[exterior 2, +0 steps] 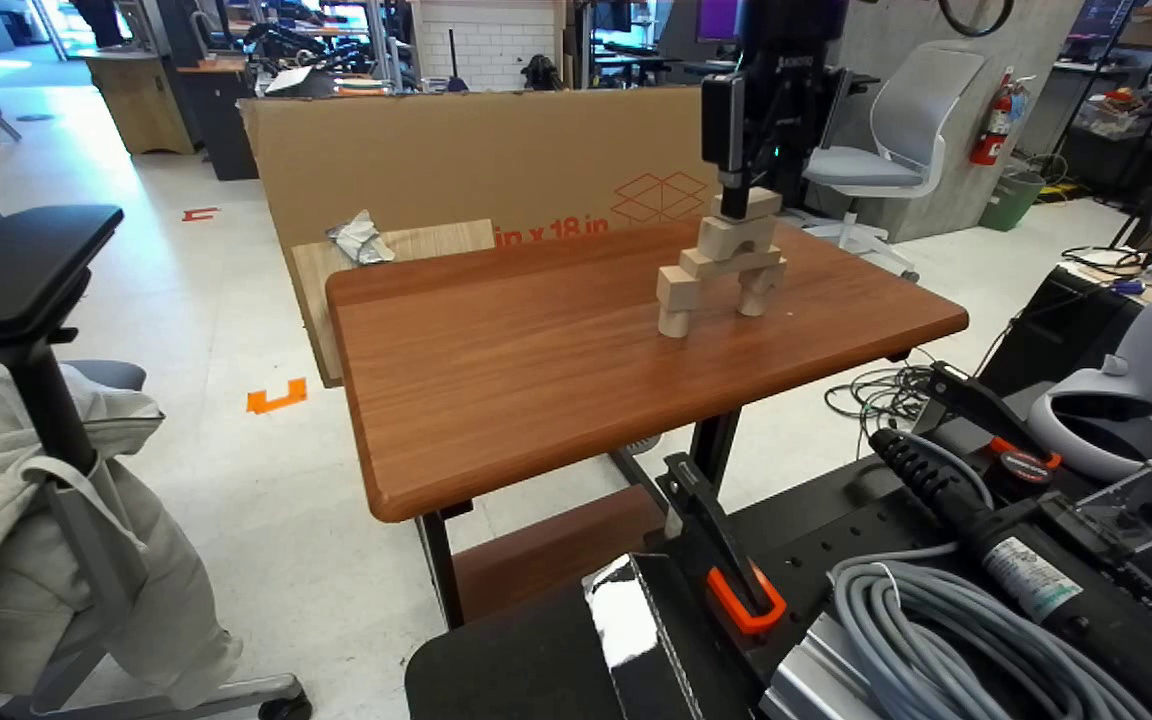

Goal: Move the block from the pile blocks and put it on the table

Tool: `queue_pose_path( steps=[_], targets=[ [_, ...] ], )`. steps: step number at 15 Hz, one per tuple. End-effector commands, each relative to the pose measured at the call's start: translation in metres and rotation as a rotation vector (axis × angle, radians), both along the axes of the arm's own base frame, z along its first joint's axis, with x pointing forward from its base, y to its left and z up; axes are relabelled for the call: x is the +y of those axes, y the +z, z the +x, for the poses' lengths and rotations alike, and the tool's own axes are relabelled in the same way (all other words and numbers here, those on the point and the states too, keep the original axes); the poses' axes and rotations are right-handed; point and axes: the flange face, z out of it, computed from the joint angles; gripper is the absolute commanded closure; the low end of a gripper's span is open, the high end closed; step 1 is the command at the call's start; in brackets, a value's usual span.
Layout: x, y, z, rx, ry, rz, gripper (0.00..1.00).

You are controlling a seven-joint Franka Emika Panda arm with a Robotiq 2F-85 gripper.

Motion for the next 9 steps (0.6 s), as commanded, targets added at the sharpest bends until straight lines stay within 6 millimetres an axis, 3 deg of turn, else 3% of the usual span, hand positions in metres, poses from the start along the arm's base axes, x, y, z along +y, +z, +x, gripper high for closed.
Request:
queue_pose_path(
  steps=[1,5,9],
  targets=[
    [0.001,-0.001,0.006,-0.019,0.011,-0.004,0.58],
    [-0.004,0.011,0.004,-0.037,0.012,-0.011,0.58],
    [-0.021,0.034,0.02,-0.047,-0.046,0.005,0.58]
  ],
)
